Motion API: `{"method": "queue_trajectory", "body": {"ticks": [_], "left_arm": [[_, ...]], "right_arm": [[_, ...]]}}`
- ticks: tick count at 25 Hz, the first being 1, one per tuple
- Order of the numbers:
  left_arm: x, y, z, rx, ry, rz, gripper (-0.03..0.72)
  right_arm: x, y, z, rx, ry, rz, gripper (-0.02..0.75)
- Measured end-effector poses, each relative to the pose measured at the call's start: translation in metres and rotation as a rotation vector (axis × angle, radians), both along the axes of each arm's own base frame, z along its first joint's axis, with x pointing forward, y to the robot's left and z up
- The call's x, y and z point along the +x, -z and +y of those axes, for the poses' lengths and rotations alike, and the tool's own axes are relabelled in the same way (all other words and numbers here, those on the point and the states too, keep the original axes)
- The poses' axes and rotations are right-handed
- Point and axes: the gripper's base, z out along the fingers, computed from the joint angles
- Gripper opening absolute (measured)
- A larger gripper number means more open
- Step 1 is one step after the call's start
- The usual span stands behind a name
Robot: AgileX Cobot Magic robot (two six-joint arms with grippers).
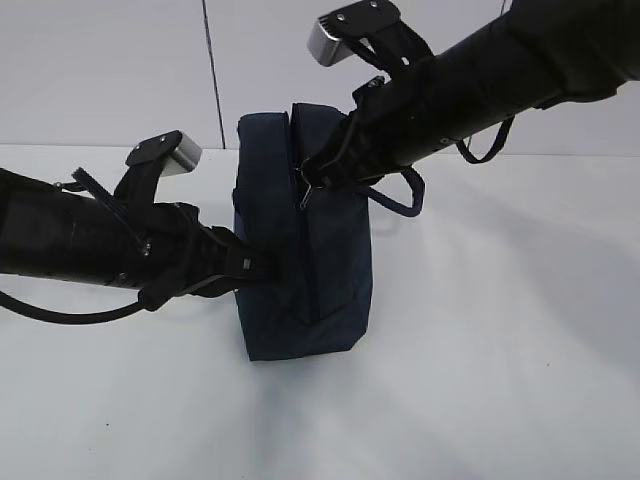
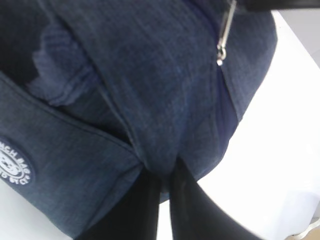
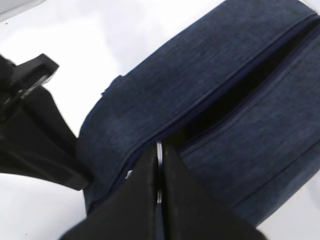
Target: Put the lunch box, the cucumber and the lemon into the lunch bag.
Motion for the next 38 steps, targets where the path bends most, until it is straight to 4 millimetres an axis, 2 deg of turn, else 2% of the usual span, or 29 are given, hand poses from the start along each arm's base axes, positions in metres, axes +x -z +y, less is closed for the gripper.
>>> {"method": "queue_trajectory", "body": {"ticks": [9,15,18,22,28,32,36,38], "left_arm": [[-0.002,-0.002,-0.002,-0.034,0.019,0.011,0.007],[-0.002,-0.002,-0.002,-0.036,0.019,0.012,0.007],[-0.003,-0.001,-0.002,-0.027,0.027,0.008,0.007],[-0.002,0.000,-0.001,-0.011,0.017,0.004,0.007],[0.002,0.003,0.004,0.049,-0.033,-0.009,0.007],[0.008,0.007,0.010,0.122,-0.099,-0.027,0.007],[0.014,0.011,0.021,0.228,-0.192,-0.050,0.006],[0.016,0.016,0.029,0.304,-0.255,-0.056,0.002]], "right_arm": [[0.028,-0.015,0.012,0.034,0.011,-0.082,0.020],[0.059,-0.004,0.026,0.042,0.029,-0.112,0.020],[0.074,-0.002,0.026,0.053,0.048,-0.128,0.020],[0.090,-0.007,0.010,0.069,0.097,-0.148,0.020],[0.112,-0.008,-0.031,0.092,0.209,-0.144,0.020],[0.116,-0.007,-0.042,0.083,0.229,-0.147,0.020],[0.114,-0.003,-0.046,-0.033,0.166,-0.165,0.020],[0.115,0.000,-0.055,-0.090,0.163,-0.162,0.020]]}}
